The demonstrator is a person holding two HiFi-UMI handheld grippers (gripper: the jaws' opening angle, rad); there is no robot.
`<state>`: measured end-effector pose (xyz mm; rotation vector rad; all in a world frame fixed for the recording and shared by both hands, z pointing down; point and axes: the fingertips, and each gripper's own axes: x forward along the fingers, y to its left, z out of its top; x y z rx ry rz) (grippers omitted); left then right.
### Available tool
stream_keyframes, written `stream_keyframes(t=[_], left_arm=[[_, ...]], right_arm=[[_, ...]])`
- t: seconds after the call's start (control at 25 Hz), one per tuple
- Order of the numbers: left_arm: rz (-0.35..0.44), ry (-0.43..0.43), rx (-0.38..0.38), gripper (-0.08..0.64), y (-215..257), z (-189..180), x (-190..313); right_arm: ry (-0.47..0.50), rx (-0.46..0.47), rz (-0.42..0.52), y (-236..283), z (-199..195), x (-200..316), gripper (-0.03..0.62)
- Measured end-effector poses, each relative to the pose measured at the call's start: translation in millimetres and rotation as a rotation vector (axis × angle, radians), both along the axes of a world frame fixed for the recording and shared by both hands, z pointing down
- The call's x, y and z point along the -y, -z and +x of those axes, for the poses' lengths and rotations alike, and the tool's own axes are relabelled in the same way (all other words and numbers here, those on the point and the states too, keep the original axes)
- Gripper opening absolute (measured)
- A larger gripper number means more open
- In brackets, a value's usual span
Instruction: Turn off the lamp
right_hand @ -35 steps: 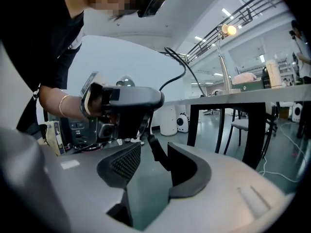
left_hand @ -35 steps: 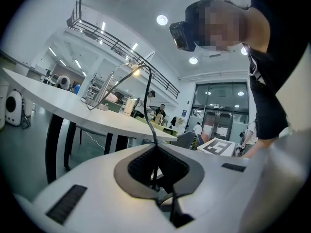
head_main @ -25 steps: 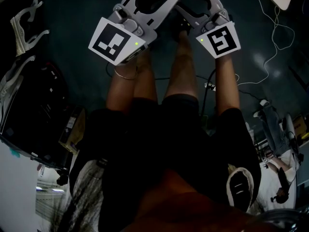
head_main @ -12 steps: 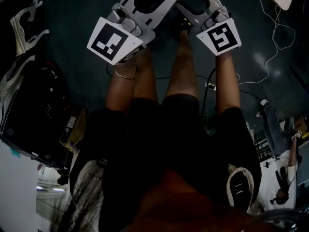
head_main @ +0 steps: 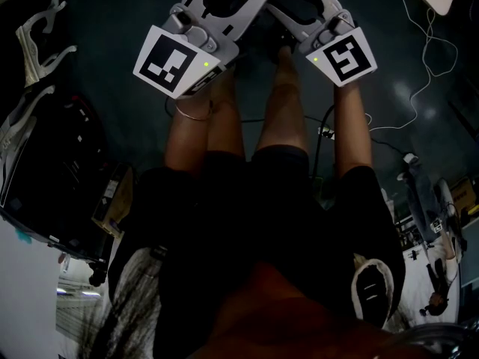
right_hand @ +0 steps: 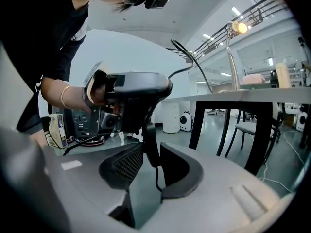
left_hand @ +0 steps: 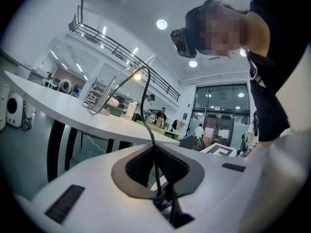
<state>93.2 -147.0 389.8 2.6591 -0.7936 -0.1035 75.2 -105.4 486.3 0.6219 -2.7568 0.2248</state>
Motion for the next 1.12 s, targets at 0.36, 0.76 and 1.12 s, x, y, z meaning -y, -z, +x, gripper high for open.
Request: stream_keyframes(t=[0.36, 0.76, 1.12], left_arm=[[0.034, -0.016, 0.084, 0.017, -10.7, -0.2, -3.2], [0.035, -0.001, 0.123, 0.080, -17.5, -6.5, 2.2], [-0.013, -0.009, 0.115, 0.104, -29.1, -13.3, 0.5]], right_arm=[[0.004, 0.001, -0.013, -0.1, 0.0, -4.8, 0.100], [-0.012, 0.034, -0.023, 3.7, -1.8, -3.1, 0.097], [-0.103, 0.131, -0.082, 10.4, 11.5, 8.5, 0.092]])
